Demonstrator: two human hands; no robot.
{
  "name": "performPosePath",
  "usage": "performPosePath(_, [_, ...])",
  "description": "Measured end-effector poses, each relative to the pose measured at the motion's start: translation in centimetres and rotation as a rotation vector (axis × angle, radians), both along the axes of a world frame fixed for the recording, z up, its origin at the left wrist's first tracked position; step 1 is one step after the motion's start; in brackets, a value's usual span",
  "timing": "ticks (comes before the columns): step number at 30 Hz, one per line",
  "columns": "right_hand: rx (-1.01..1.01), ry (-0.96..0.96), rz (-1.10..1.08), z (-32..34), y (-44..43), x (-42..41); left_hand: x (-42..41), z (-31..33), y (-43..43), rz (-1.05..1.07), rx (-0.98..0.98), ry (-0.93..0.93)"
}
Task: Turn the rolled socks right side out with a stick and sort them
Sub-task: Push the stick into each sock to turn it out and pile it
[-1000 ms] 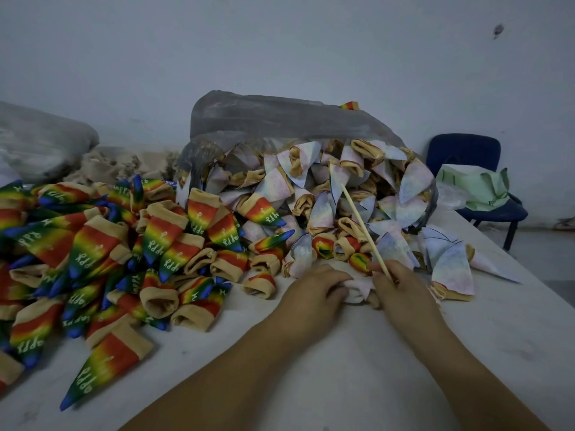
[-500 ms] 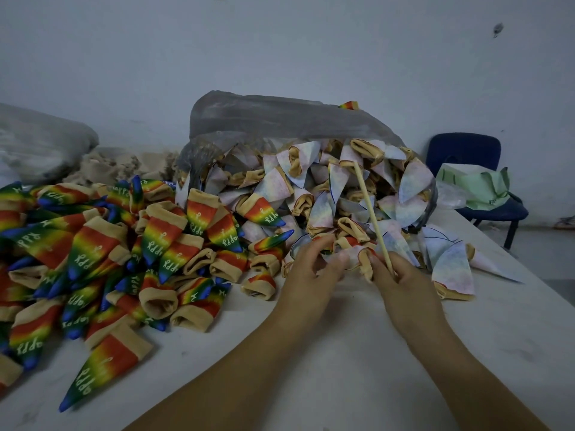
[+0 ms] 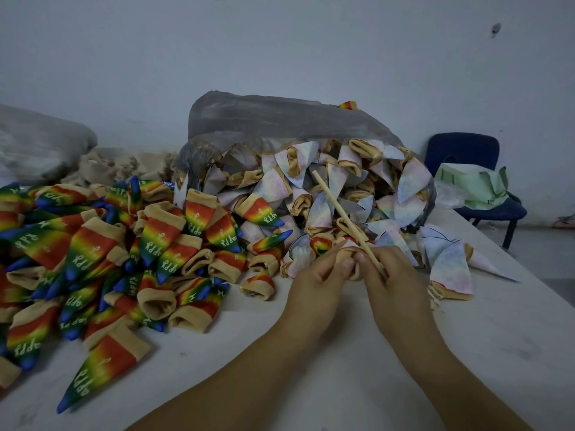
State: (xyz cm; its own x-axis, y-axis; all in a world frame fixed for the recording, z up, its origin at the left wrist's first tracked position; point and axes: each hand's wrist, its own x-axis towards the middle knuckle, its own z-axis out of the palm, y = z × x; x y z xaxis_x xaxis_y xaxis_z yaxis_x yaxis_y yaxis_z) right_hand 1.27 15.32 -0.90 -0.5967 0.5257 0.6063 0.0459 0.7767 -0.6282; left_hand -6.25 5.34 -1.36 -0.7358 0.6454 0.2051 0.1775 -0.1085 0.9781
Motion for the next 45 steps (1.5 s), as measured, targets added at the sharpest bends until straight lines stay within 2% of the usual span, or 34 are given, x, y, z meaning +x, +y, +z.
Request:
performPosePath(4, [-0.082, 0.028, 0.027, 0.0, -0.3, -0.3, -0.1, 0.2, 0.1, 0.056, 0.184, -0.267])
performPosePath(8, [-0.154, 0.010, 0.022, -0.6, -0.4, -0.7, -0.2, 0.6, 0.0, -0.042, 0.322, -0.548])
performPosePath(13, [-0.151, 0.006, -0.014, -0.5, 0.1, -0.8, -0.7, 0.8, 0.2, -0.056, 0.191, -0.643])
performPosePath(16, [-0.179, 0.018, -0.007, -0.3, -0.1, -0.7, -1.2, 1.1, 0.0, -0.190, 0.163, -0.757])
performPosePath(19, [-0.246, 0.032, 0.043, 0.0, -0.8, -0.8, -1.6, 1.0, -0.2, -0.337, 0.306, -0.987])
performPosePath(21, [-0.304, 0.031, 0.079, 0.1, -0.9, -0.9, -1.6, 1.0, -0.4, -0.405, 0.386, -1.065])
performPosePath(23, [-0.412, 0.017, 0.132, 0.0, -0.8, -0.9, -1.5, 0.9, -0.4, -0.425, 0.415, -1.068])
performPosePath(26, [-0.634, 0.024, 0.252, -0.2, -0.7, -0.9, -1.4, 0.8, -0.4, -0.395, 0.403, -0.995])
performPosePath(28, [-0.714, 0.045, 0.272, -0.2, -0.6, -0.8, -1.3, 0.8, -0.3, -0.385, 0.376, -0.933])
performPosePath(33, [-0.579, 0.022, 0.152, -0.4, 0.0, -0.5, -0.9, 0.7, 0.0, -0.259, 0.232, -0.707])
performPosePath(37, [-0.471, 0.056, 0.205, 0.0, -1.0, -0.4, -0.9, 0.6, 0.1, -0.131, 0.297, -0.691])
performPosePath(40, [-0.415, 0.002, 0.160, -0.2, -1.4, -0.5, -0.9, 0.6, 0.1, -0.130, 0.312, -0.693])
performPosePath(45, [-0.233, 0.033, 0.079, -0.2, -1.6, -0.5, -1.0, 0.6, 0.0, -0.135, 0.385, -0.772])
